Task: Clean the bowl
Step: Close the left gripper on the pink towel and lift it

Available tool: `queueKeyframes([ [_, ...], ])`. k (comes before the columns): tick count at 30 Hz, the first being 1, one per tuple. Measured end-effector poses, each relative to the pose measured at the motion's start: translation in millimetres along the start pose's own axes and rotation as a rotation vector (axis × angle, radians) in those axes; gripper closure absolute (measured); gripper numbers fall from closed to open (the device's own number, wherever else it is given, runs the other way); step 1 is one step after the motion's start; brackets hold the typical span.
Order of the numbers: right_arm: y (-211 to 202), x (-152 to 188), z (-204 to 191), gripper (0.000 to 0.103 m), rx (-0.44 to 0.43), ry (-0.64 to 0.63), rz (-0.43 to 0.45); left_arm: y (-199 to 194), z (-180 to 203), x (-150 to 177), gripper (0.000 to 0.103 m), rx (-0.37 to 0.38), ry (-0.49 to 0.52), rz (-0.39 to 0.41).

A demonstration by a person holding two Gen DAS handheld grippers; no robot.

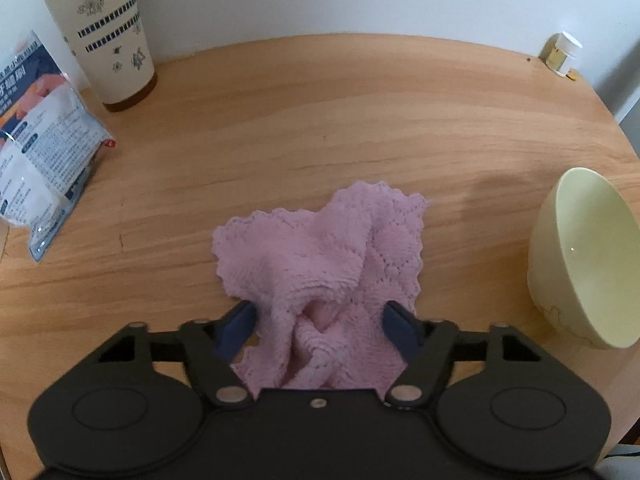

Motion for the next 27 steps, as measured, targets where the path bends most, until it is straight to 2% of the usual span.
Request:
queueKeyframes([
  [2, -0.5, 0.8, 0.3, 0.000, -0.011, 0.002, 0.003, -2.0, 0.4, -1.4, 0.073, 0.005, 0.009, 0.000],
  [6, 2.5, -2.0, 0.3, 0.001, -0.042, 0.010, 0.005, -3.4, 0.0, -2.5, 0.083, 0.007, 0.005, -0.007],
  [11, 7.8, -1.1, 1.2, 0.002, -0.083, 0.020, 0.003, -11.1, 3.7, -2.4, 0.086, 0.004, -0.013, 0.011],
  [14, 12.1, -1.8, 3.1, 0.010, -0.098, 0.025, 0.000, -22.4, 10.3, -3.0, 0.086, 0.010, -0.022, 0.037],
  [16, 18.9, -3.9, 8.8, 0.018, -0.122, 0.030, -0.010, -33.7, 16.4, -5.2, 0.086, 0.014, -0.026, 0.069],
  [20, 23.4, -4.7, 12.2, 0.020, -0.184, 0.050, -0.015, -71.2, 35.5, -16.2, 0.086, 0.048, -0.063, 0.182],
  [22, 25.6, -4.7, 12.0, 0.035, -0.216, 0.046, -0.014, -92.1, 49.0, -24.6, 0.086, 0.076, -0.082, 0.245],
  [27, 30.7, -5.2, 8.9, 0.041, -0.272, 0.007, -0.011, -114.2, 88.4, -34.7, 0.086, 0.151, -0.068, 0.319],
])
Point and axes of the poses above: each gripper's, at about its wrist camera, not at the fingertips, and y roughly the way its jaws point, z to its right, x to its underside, the point moved 9 cm from there along y, roughly the way its jaws point, and after that the axes turned 13 degrees about x, right-handed, at the moved point
